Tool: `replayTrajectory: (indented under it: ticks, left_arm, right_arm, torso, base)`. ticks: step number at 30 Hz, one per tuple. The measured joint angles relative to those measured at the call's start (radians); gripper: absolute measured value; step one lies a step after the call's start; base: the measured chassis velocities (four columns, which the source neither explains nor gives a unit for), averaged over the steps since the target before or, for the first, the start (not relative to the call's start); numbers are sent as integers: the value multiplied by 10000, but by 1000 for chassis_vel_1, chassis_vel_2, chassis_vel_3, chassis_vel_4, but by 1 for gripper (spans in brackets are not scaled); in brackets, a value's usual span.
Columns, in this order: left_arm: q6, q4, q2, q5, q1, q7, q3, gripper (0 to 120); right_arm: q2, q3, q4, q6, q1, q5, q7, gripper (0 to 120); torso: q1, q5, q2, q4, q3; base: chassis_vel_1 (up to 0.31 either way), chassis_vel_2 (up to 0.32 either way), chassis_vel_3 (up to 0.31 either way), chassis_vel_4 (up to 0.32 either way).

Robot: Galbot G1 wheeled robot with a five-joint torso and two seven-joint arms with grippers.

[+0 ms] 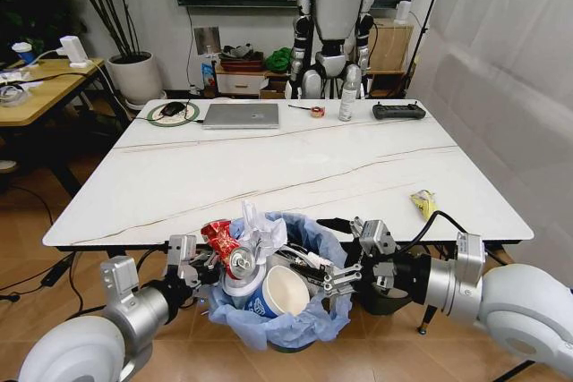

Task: Pick up the trash bin and place the trash from the table into it.

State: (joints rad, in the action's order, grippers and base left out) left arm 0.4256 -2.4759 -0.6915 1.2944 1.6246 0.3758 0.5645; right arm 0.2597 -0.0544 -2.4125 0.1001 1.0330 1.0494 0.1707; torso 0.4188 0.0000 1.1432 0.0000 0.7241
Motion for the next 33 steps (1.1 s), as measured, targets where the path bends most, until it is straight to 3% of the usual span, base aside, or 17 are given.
replayTrajectory:
  ticks: [6,13,20,26,33]
  left_arm:
    - [12,0,101,6,97,27,21,0]
    - [13,9,346,36,198,50,93,0]
    - [15,9,440,34,375,85,132,0]
    - [17,10,487,25,407,121,195,0]
    - [18,29,443,15,339,126,195,0]
  right_arm:
    - [182,-123,175,-98,-180,167,-22,100]
    - [1154,-624,848,-137,-761,899,-604,100]
    - [2570,-1016,2072,207,-740,836,-2093,100]
    - [3715,-1501,3691,918,-512,-284,-3858,100]
    - [3938,-2340,4615,1764,10,-886,-5064,100]
  torso:
    - [0,-1,0,0,0]
    - [0,-1,0,1,0]
    - [0,2,0,1,0]
    - [1,2,-1,1,1]
    - [1,-1,-1,0,1]
  base:
    - [0,0,0,0]
    - [0,0,0,0]
    - [0,0,0,0]
    - [0,0,0,0]
    - [0,0,0,0]
